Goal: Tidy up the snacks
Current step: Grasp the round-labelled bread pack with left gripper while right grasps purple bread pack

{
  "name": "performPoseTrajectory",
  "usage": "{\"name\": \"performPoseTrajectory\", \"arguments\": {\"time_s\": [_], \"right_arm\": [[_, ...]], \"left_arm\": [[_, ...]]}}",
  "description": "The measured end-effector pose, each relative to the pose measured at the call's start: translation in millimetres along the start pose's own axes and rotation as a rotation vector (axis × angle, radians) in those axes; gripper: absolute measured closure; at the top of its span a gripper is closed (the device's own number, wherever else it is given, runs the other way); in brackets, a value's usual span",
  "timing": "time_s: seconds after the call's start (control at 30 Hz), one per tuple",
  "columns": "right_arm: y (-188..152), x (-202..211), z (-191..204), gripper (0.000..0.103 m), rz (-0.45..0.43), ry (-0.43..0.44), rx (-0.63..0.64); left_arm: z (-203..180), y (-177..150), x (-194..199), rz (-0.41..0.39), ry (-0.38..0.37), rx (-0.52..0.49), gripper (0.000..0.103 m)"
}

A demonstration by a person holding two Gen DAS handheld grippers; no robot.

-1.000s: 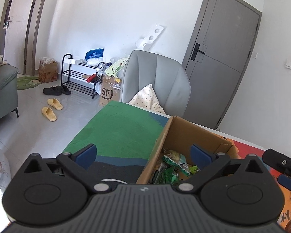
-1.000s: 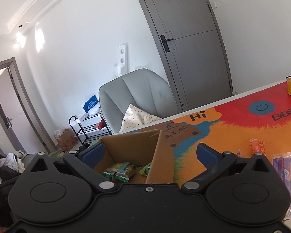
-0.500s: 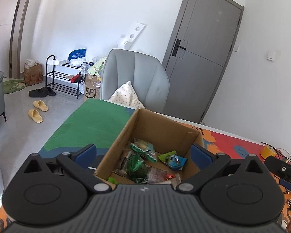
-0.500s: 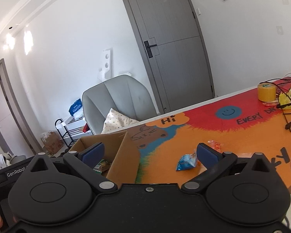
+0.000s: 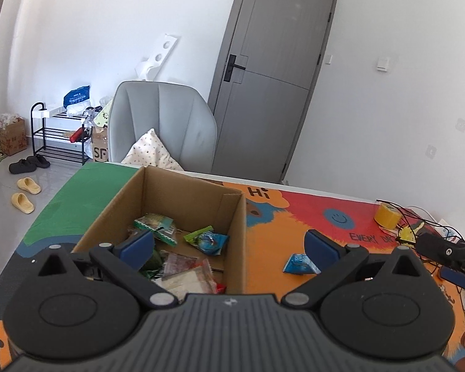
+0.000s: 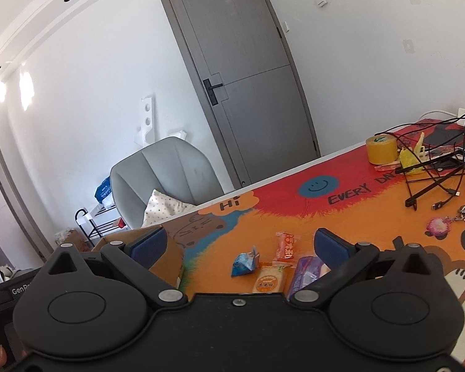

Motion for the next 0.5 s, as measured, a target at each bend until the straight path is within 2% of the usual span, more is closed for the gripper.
{"name": "performPoseTrajectory", "arguments": {"time_s": [0.2, 0.5], "right_arm": [[-3.0, 4.4, -29.2, 0.002, 0.002, -0.056, -0.014], [-17.5, -11.4, -67.9, 0.019, 0.076, -0.096, -0.094]], "left_arm": [[-28.0, -10.0, -6.9, 0.02, -0.065, -0.039, 0.001], [-67.9, -28.9, -29.9, 0.054, -0.116, -0.097, 0.003]]}}
Point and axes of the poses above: each gripper's, at about its wrist camera, not at the fingertips, and x roughly against the way its jaws point, z to its left, y to its top, the point moved 3 cm from there along -x, roughly the way its jaws point, and after that the axes turned 1 degree about -x, right-handed, at the moved point
